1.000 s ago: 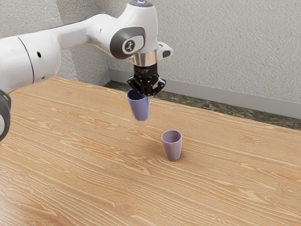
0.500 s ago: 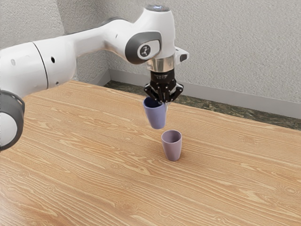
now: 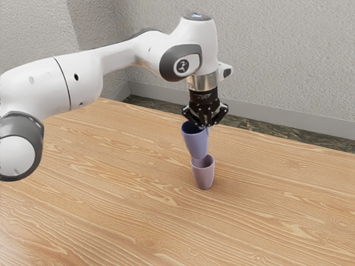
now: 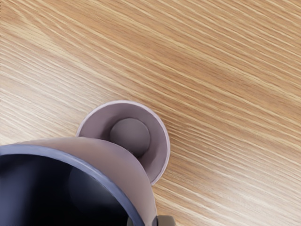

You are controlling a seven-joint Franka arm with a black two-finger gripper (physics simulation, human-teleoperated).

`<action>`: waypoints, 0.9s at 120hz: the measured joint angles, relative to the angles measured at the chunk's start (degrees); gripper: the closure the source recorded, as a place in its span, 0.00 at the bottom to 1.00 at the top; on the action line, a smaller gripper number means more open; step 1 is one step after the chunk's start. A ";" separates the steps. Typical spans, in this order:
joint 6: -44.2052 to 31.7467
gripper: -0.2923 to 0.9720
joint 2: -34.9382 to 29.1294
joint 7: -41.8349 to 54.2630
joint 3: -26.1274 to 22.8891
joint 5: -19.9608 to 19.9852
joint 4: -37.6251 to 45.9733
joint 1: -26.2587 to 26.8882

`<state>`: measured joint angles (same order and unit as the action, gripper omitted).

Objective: Place the left cup onto the right cup

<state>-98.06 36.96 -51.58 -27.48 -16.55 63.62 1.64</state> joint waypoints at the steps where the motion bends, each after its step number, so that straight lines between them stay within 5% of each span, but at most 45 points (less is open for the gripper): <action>1: 0.00 0.85 0.05 -0.07 0.01 -0.01 -0.02 0.00; 108: -0.64 0.85 6.62 3.31 -0.80 -7.72 -6.93 0.83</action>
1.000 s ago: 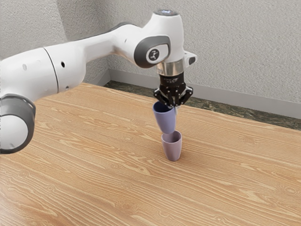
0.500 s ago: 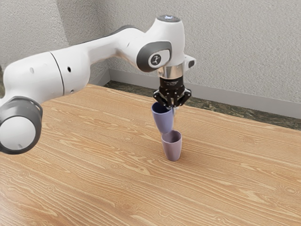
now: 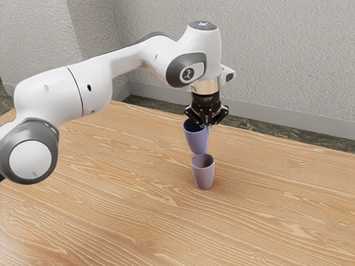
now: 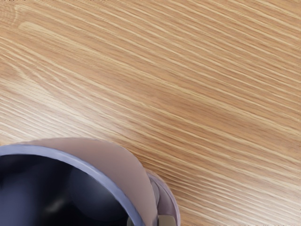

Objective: Place the left cup onto the right cup

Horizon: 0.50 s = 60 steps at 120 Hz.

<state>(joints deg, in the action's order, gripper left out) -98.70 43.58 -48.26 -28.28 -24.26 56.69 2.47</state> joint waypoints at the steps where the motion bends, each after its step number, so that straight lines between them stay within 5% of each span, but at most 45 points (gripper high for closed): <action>1: -0.01 0.85 0.01 0.03 -0.02 -0.01 -0.02 0.02; 60: 1.63 0.85 -0.13 -0.65 -1.42 0.23 0.38 0.34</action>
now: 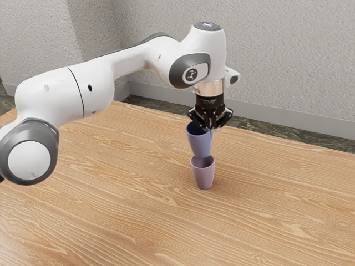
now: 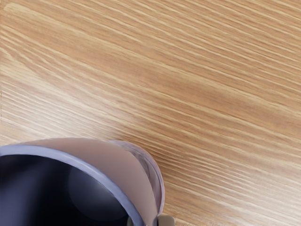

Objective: Place the left cup onto the right cup

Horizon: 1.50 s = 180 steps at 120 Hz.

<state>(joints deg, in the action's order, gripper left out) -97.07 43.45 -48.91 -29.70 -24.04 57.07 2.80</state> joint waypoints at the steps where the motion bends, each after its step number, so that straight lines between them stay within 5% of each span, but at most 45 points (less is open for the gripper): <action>1: 0.05 0.85 -0.02 -0.04 0.00 0.01 0.01 0.00; 180: 0.73 0.85 0.24 -3.76 0.16 1.65 1.18 0.18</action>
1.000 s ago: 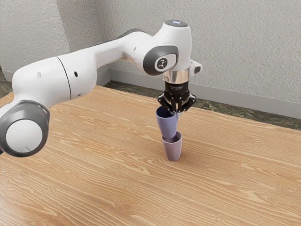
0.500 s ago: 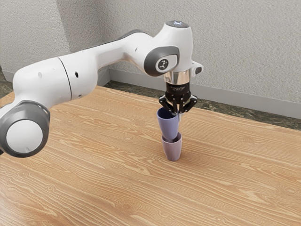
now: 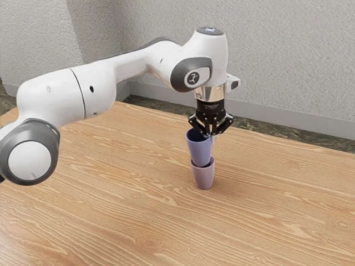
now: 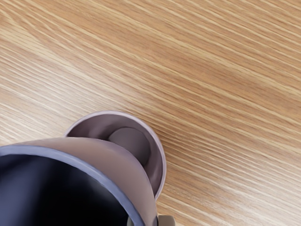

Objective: Place the left cup onto the right cup

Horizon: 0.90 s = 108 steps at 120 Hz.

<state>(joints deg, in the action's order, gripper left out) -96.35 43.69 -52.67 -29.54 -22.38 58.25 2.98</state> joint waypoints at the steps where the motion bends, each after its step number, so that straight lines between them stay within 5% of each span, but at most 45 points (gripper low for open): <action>1: -0.03 0.85 0.01 -0.01 0.00 0.00 0.01 0.00; 72: -1.46 0.85 0.48 -0.20 0.33 -0.16 0.84 -0.36; 108: -2.51 0.41 0.36 0.00 0.37 -0.34 1.38 -0.43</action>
<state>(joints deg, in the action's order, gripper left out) -98.86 44.05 -52.67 -29.17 -22.73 59.62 2.55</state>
